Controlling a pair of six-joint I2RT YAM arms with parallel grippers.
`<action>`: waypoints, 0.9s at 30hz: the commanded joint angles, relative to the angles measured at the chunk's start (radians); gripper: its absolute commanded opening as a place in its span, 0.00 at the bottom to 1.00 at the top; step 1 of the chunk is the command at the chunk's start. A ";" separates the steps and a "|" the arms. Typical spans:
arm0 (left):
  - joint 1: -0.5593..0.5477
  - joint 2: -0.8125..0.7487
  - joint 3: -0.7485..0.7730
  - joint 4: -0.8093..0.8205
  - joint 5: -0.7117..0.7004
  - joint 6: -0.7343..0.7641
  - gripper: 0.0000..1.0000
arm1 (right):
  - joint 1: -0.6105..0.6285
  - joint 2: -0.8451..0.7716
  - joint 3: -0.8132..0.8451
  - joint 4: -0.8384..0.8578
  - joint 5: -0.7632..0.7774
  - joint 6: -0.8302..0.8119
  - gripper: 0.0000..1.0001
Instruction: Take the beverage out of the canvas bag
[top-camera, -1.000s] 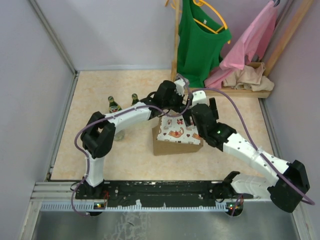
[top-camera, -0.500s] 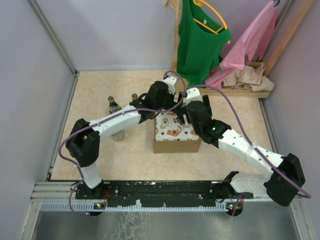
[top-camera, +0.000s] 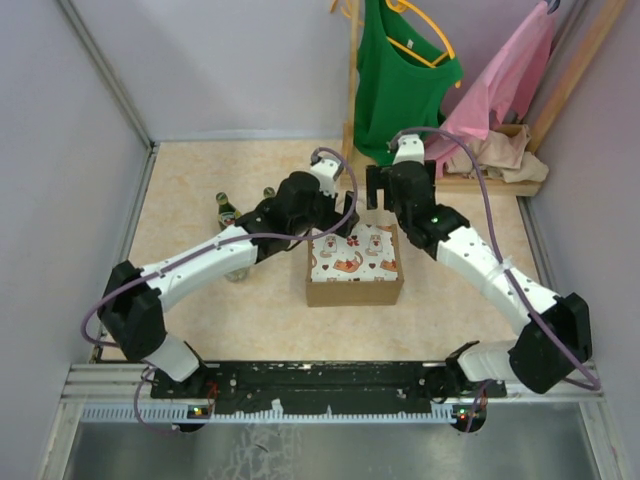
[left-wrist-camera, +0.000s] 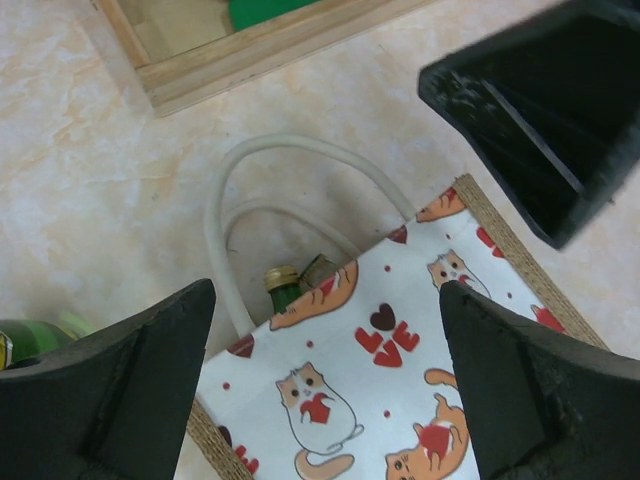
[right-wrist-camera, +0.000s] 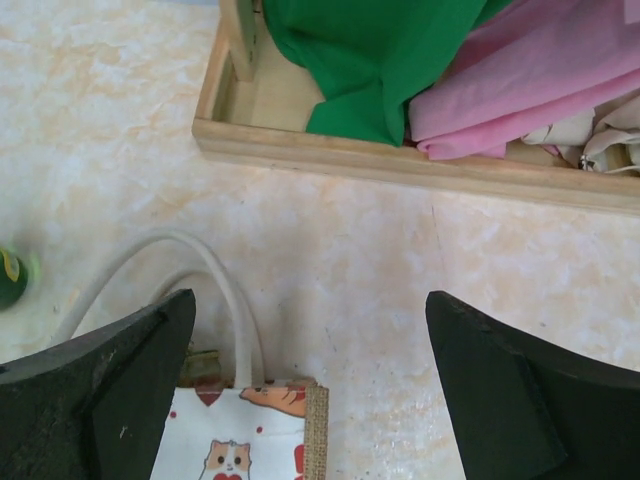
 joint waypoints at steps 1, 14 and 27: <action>-0.015 -0.062 -0.064 -0.015 0.000 -0.037 0.99 | -0.038 0.028 0.062 -0.063 -0.041 0.076 0.99; -0.011 -0.068 -0.166 -0.072 -0.105 -0.145 0.99 | -0.225 0.061 -0.083 -0.053 -0.290 0.205 0.99; 0.029 0.051 -0.238 -0.060 -0.019 -0.209 0.99 | -0.230 0.253 -0.138 0.031 -0.511 0.229 0.99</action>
